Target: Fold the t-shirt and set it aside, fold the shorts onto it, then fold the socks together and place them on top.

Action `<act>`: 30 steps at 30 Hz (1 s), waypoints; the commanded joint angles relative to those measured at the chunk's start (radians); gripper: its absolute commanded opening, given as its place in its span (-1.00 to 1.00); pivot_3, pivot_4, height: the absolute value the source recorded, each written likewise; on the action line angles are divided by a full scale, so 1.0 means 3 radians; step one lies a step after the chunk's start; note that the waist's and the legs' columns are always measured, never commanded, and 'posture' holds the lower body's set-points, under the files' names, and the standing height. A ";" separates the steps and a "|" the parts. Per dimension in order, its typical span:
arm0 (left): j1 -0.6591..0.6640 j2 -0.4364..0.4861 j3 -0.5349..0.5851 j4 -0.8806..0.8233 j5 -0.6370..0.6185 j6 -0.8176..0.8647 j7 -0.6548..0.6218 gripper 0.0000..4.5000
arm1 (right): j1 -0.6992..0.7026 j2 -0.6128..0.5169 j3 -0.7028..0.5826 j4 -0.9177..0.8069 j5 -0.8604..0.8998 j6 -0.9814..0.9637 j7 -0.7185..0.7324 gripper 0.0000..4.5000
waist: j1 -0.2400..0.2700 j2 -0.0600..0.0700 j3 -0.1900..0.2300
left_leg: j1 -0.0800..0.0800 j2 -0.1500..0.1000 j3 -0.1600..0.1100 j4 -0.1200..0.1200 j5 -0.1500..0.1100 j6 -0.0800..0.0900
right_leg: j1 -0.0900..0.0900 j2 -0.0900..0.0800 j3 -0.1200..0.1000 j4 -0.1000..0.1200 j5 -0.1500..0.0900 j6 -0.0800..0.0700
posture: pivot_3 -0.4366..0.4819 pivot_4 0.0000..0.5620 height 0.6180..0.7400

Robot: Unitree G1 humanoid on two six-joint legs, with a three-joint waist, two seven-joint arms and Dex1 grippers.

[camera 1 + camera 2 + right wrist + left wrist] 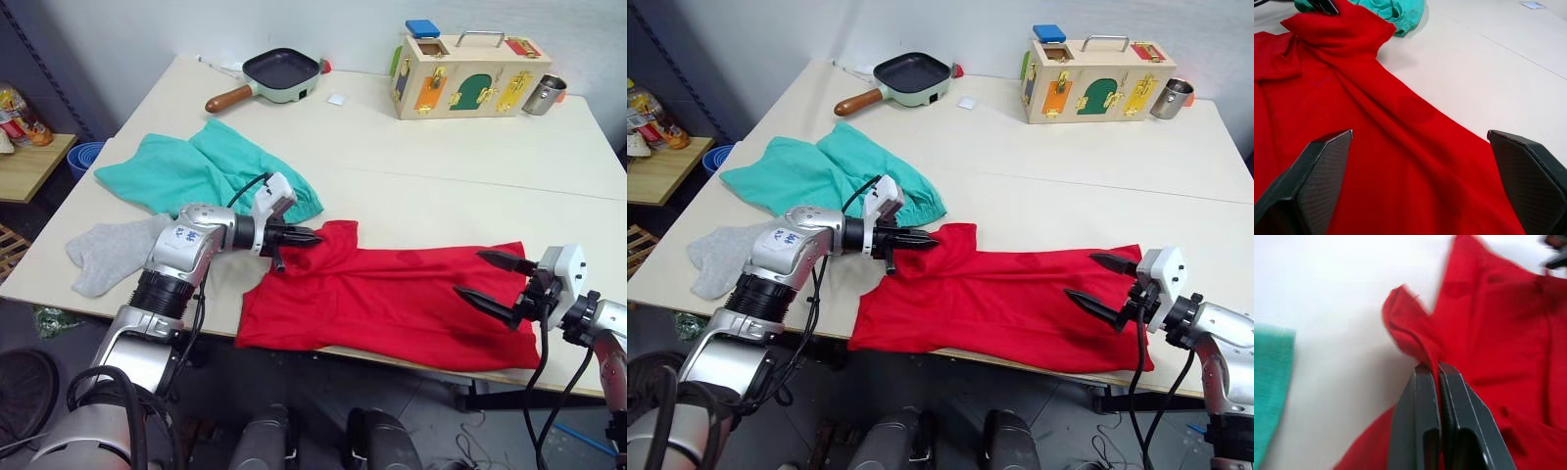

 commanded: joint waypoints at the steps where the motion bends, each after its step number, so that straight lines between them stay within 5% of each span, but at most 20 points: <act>1: 0.0163 0.0113 -0.0159 -0.0346 0.0164 -0.1065 -0.0570 -0.99 | 0.0066 -0.0104 -0.0208 -0.0057 0.0059 -0.0022 -0.0010 1.00 | -0.0001 0.0000 0.0000 | 0.0000 0.0000 0.0001 -0.0001 0.0000 -0.0001 | -0.0001 -0.0002 0.0000 -0.0001 0.0000 0.0000 | -0.05 -0.47 1.00; 17: 0.0672 0.0398 -0.0287 -0.0609 0.0312 -0.2294 -0.1337 -0.99 | 0.0118 -0.0180 -0.0304 0.0043 0.0042 -0.0001 0.0053 1.00 | -0.0001 0.0001 0.0000 | 0.0001 0.0000 0.0002 -0.0001 -0.0001 0.0001 | 0.0000 -0.0007 -0.0005 -0.0002 0.0000 -0.0001 | -0.05 -0.47 1.00; 30: 0.0746 0.0467 -0.0270 -0.0462 0.0411 -0.2556 -0.1306 -0.99 | 0.0072 -0.0182 -0.0290 0.0080 0.0012 0.0090 -0.0013 1.00 | -0.0004 0.0001 0.0000 | 0.0001 0.0000 0.0001 -0.0002 -0.0002 0.0002 | 0.0000 -0.0009 -0.0006 -0.0002 0.0000 -0.0001 | -0.05 -0.47 1.00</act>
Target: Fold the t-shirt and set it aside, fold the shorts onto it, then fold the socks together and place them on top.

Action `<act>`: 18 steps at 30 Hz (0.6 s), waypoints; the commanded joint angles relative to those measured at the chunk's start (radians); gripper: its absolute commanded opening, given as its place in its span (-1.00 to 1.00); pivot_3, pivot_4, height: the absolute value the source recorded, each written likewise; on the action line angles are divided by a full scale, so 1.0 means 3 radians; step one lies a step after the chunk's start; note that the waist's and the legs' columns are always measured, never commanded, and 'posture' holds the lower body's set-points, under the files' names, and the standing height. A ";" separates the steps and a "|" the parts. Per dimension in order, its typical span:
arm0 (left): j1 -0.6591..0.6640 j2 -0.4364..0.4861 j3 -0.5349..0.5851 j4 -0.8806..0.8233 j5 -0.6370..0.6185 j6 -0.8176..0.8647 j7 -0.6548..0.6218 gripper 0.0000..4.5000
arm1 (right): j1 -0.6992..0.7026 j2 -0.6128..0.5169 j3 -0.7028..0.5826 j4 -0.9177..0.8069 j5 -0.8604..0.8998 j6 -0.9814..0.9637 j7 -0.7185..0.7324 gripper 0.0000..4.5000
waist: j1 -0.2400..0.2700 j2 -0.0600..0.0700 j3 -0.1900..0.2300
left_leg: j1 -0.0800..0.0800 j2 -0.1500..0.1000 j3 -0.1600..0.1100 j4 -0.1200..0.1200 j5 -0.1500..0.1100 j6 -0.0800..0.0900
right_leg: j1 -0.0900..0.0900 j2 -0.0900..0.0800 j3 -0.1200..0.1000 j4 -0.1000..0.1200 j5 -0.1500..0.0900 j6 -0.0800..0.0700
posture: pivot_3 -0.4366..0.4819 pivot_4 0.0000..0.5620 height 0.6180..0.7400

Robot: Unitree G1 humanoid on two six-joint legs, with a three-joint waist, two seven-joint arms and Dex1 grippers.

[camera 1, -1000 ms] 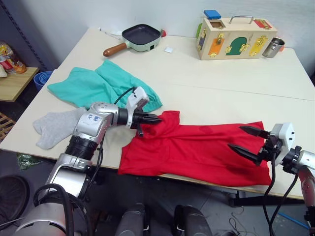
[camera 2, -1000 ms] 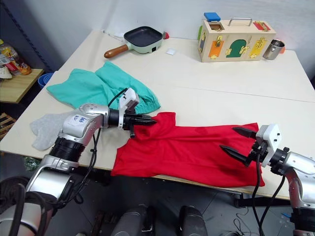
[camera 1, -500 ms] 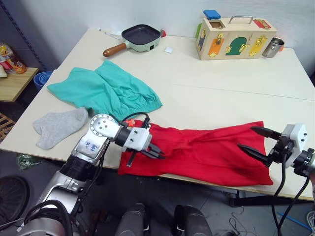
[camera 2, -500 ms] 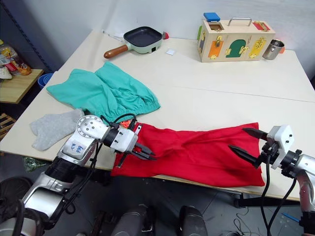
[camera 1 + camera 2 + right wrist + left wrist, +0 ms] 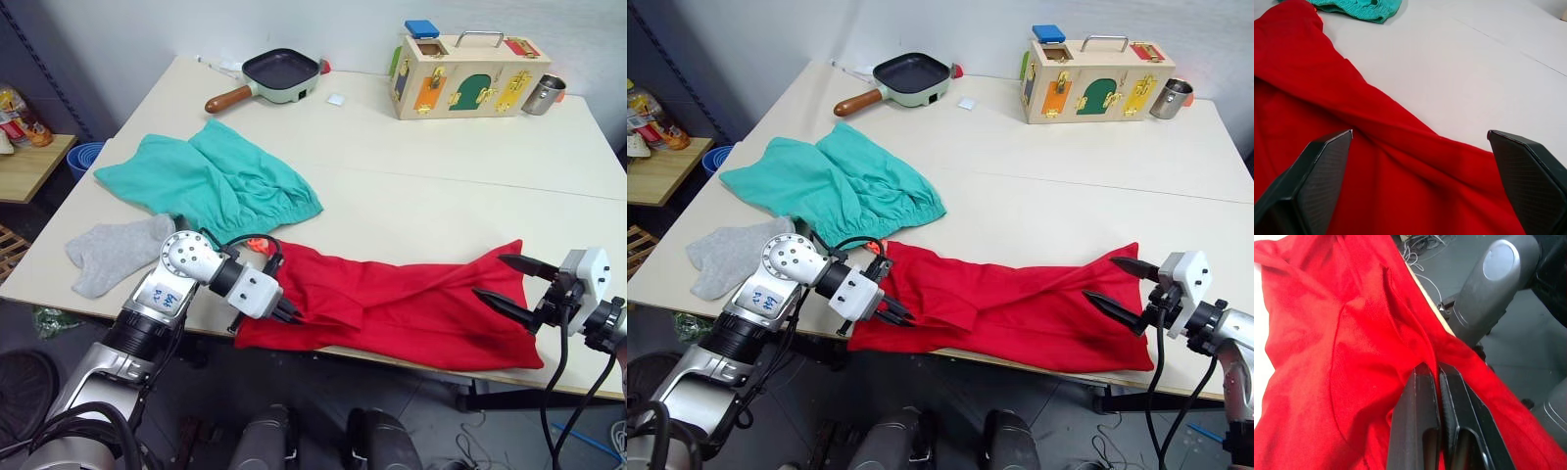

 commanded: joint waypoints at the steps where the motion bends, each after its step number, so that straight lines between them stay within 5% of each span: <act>1: 0.0069 -0.0013 0.0082 -0.0191 -0.0128 0.0278 0.0105 -0.99 | -0.0092 -0.0099 -0.0084 -0.0025 0.0103 0.0221 -0.0084 1.00 | -0.0001 0.0000 0.0000 | 0.0000 0.0000 0.0000 0.0000 0.0000 0.0000 | 0.0000 0.0000 0.0000 0.0000 0.0000 0.0000 | -0.05 -0.47 1.00; 7: 0.0208 0.0079 0.0393 -0.0578 -0.0598 0.1204 0.0264 -0.34 | -0.0598 -0.0366 0.0098 0.0357 -0.0083 0.0397 -0.0037 1.00 | -0.0028 0.0001 0.0000 | 0.0000 0.0000 -0.0002 0.0001 0.0000 0.0001 | -0.0001 -0.0002 0.0001 0.0002 0.0000 0.0000 | -0.05 -0.47 1.00; 16: 0.0502 0.0093 0.0978 -0.1043 -0.1251 0.2219 0.0772 0.91 | -0.2398 -0.0690 0.1104 0.2637 -0.1167 -0.0368 0.0520 1.00 | -0.0109 0.0005 0.0002 | 0.0002 0.0001 0.0000 0.0000 0.0001 0.0001 | 0.0000 -0.0001 0.0001 0.0003 -0.0001 -0.0001 | -0.05 -0.47 1.00; 18: 0.0572 0.0056 0.1032 -0.1122 -0.1269 0.2218 0.0856 0.98 | -0.2715 -0.0695 0.1292 0.3042 -0.1396 -0.0557 0.0649 1.00 | -0.0098 0.0005 0.0002 | 0.0001 0.0001 0.0000 -0.0002 0.0001 0.0001 | 0.0000 -0.0001 0.0000 0.0002 -0.0001 -0.0001 | -0.05 -0.47 1.00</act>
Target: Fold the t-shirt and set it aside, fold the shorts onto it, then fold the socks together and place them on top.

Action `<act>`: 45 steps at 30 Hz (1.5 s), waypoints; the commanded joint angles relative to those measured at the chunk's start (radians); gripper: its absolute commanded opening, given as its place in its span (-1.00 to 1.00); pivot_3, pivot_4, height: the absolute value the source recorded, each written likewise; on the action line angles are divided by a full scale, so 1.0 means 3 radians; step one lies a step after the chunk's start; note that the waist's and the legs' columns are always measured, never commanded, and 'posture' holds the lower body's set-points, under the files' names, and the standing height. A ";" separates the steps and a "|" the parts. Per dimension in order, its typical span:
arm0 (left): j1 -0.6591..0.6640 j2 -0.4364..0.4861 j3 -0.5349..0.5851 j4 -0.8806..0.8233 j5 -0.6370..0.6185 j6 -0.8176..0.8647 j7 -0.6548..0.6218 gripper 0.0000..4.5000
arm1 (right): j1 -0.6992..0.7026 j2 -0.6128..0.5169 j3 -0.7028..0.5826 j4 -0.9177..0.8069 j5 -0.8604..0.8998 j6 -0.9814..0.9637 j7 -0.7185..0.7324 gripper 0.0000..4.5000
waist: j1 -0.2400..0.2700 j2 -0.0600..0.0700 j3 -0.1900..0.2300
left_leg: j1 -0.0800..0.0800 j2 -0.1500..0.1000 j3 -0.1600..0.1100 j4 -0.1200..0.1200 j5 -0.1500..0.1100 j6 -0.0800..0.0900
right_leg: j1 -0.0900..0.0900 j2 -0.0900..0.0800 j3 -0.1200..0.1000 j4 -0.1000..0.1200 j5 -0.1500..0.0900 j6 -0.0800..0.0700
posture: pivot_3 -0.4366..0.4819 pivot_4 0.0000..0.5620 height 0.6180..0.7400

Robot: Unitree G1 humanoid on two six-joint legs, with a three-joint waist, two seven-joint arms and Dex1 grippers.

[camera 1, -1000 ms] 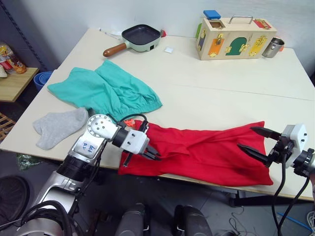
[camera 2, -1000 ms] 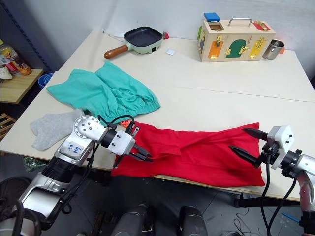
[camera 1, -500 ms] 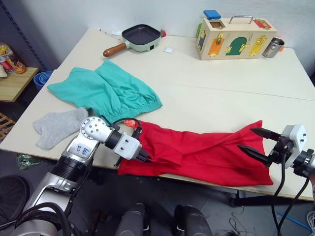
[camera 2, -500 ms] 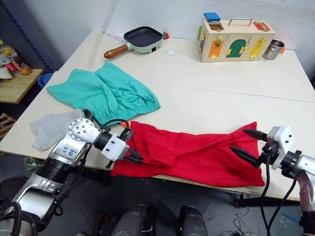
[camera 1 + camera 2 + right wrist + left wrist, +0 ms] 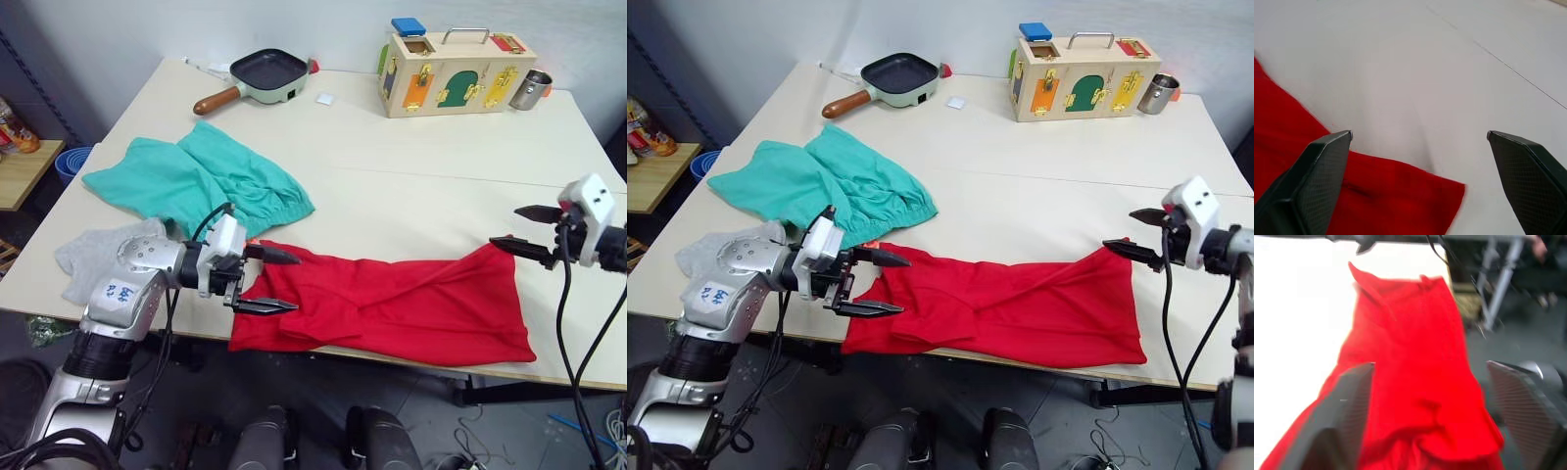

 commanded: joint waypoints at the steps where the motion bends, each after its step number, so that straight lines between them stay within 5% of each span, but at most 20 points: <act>1: 0.0106 -0.0044 0.0149 -0.0228 -0.0096 -0.0004 0.0178 0.98 | -0.0408 -0.0082 0.0277 0.0611 -0.0417 -0.0362 0.0224 1.00 | 0.0005 0.0000 0.0000 | -0.0001 0.0000 0.0000 -0.0002 0.0000 0.0000 | 0.0000 0.0000 0.0000 -0.0003 0.0000 0.0000 | -0.05 -0.47 1.00; 6: 0.0272 -0.0035 0.0181 -0.0337 -0.0042 -0.0080 0.0297 0.98 | -0.0806 -0.0063 0.0611 0.1078 -0.0862 -0.0562 0.0407 1.00 | 0.0008 0.0000 0.0000 | -0.0001 -0.0001 0.0002 -0.0008 0.0000 0.0000 | 0.0000 0.0001 0.0000 -0.0008 0.0000 0.0000 | -0.05 -0.47 1.00; 9: 0.0341 -0.0003 0.0191 -0.0377 -0.0004 -0.0128 0.0328 1.00 | -0.0940 -0.0037 0.0668 0.1181 -0.0986 -0.0669 0.0450 0.74 | 0.0006 0.0001 0.0000 | -0.0001 -0.0001 0.0002 -0.0008 0.0000 -0.0001 | 0.0000 0.0001 0.0000 -0.0009 0.0000 0.0000 | -0.05 -0.47 1.00; 20: 0.0315 0.0044 0.0167 -0.0317 0.0002 -0.0125 0.0337 1.00 | -0.0987 -0.0022 0.0668 0.1285 -0.1192 -0.0883 0.0495 -0.96 | -0.0010 0.0001 0.0000 | -0.0001 -0.0001 0.0002 -0.0010 0.0001 -0.0003 | 0.0000 0.0001 0.0001 -0.0010 0.0000 0.0000 | -0.05 -0.47 1.00; 32: 0.0099 -0.0070 0.0087 0.0120 0.0181 -0.0351 0.0292 1.00 | -0.0403 -0.0557 0.0249 0.1017 -0.0762 -0.1279 0.1107 -0.99 | 0.0017 0.0006 0.0003 | 0.0000 -0.0001 0.0003 -0.0011 0.0001 -0.0003 | 0.0000 0.0002 0.0000 -0.0011 0.0000 0.0000 | -0.05 -0.47 1.00; 45: -0.0032 -0.0071 -0.0022 0.0333 0.0277 -0.0478 0.0131 1.00 | 0.0613 -0.0554 0.0072 0.0665 -0.0221 -0.1693 0.1124 -0.99 | 0.0021 0.0009 0.0001 | 0.0001 -0.0001 0.0005 -0.0009 0.0001 -0.0003 | 0.0001 0.0001 0.0000 -0.0009 0.0000 0.0000 | -0.05 -0.47 1.00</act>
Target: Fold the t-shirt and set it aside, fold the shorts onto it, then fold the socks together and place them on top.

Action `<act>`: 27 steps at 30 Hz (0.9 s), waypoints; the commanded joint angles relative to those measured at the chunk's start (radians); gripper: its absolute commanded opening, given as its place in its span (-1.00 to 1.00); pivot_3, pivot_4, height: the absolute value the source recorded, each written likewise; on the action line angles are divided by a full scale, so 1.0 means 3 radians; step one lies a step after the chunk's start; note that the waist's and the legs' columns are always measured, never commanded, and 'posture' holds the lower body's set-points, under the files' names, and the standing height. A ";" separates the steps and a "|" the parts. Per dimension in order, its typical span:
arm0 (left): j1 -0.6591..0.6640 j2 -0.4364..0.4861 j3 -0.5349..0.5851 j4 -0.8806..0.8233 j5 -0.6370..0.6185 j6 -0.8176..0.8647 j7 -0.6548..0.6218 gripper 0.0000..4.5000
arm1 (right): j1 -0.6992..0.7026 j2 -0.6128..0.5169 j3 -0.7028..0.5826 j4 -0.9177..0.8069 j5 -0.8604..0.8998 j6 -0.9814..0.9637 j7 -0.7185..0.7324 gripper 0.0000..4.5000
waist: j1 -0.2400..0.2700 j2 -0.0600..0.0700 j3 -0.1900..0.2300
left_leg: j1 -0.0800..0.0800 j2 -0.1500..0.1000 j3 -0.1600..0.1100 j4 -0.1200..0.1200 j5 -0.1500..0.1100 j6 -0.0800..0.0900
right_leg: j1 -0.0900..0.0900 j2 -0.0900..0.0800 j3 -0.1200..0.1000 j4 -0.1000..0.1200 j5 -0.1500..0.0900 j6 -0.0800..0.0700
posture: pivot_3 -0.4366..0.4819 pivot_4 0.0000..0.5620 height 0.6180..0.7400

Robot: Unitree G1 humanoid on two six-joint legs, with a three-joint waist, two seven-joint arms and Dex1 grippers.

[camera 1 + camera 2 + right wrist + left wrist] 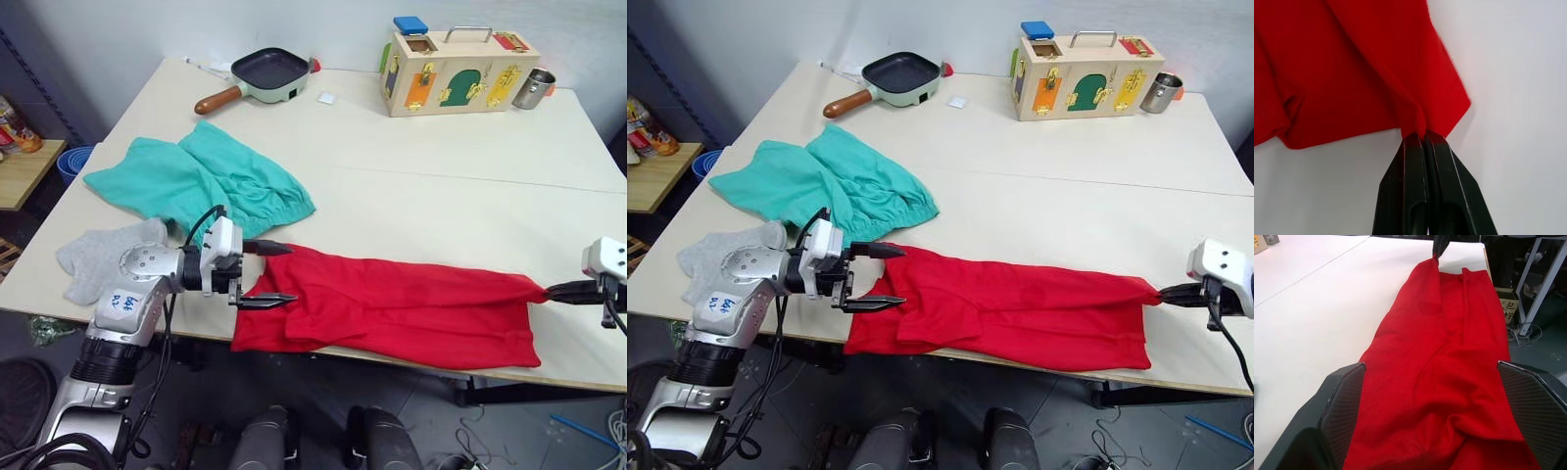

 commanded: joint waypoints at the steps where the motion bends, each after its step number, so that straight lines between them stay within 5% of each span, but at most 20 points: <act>1: -0.0056 0.0007 0.0008 0.0002 0.0022 -0.0049 -0.0038 1.00 | 0.0202 -0.0007 -0.0092 -0.0132 0.0166 -0.0149 0.0200 -0.99 | 0.0007 0.0000 0.0000 | 0.0000 0.0000 -0.0001 0.0000 0.0000 0.0000 | 0.0000 0.0000 0.0000 0.0000 0.0000 0.0000 | -0.05 -0.47 1.00; 10: -0.0028 0.0087 0.0056 0.0057 0.0064 -0.0062 -0.0034 1.00 | 0.0557 0.0024 -0.0133 -0.0409 0.0344 0.0003 0.0114 -0.99 | 0.0003 0.0000 0.0000 | 0.0001 0.0000 -0.0001 0.0001 0.0000 0.0000 | 0.0001 -0.0001 0.0000 0.0000 0.0000 0.0000 | -0.05 -0.47 1.00; 13: -0.0016 0.0113 0.0095 0.0100 0.0087 -0.0080 -0.0010 1.00 | 0.0531 -0.0017 -0.0227 -0.0430 0.0414 0.0155 0.0032 -0.73 | 0.0004 0.0000 0.0000 | 0.0001 0.0000 -0.0001 0.0001 0.0000 0.0000 | 0.0001 -0.0001 0.0000 0.0001 0.0000 0.0000 | -0.05 -0.47 1.00; 19: 0.0050 0.0248 0.0236 0.0167 0.0086 -0.0054 0.0015 1.00 | 0.0380 -0.0041 -0.0596 -0.0727 0.0804 0.0927 -0.0045 0.14 | 0.0002 0.0001 0.0000 | 0.0001 0.0000 -0.0001 0.0001 0.0000 0.0000 | 0.0001 -0.0002 0.0000 0.0000 0.0000 0.0000 | -0.05 -0.47 1.00; 23: 0.0088 0.0306 0.0294 0.0173 0.0082 -0.0024 0.0053 1.00 | 0.0422 0.0038 -0.0925 -0.1361 0.1266 0.1815 -0.0150 0.14 | -0.0002 0.0002 -0.0001 | 0.0002 0.0001 -0.0004 0.0001 0.0000 0.0000 | -0.0001 -0.0003 0.0000 0.0001 0.0000 0.0000 | -0.05 -0.47 1.00; 27: 0.0047 0.0075 0.0239 -0.0030 0.0002 0.0087 0.0271 0.92 | 0.1106 0.0443 -0.1039 -0.2754 0.1615 0.2154 -0.0428 -0.30 | 0.0035 -0.0011 -0.0009 | 0.0000 0.0001 -0.0014 -0.0001 -0.0001 -0.0002 | 0.0002 -0.0005 -0.0004 -0.0001 0.0000 0.0000 | -0.05 -0.47 1.00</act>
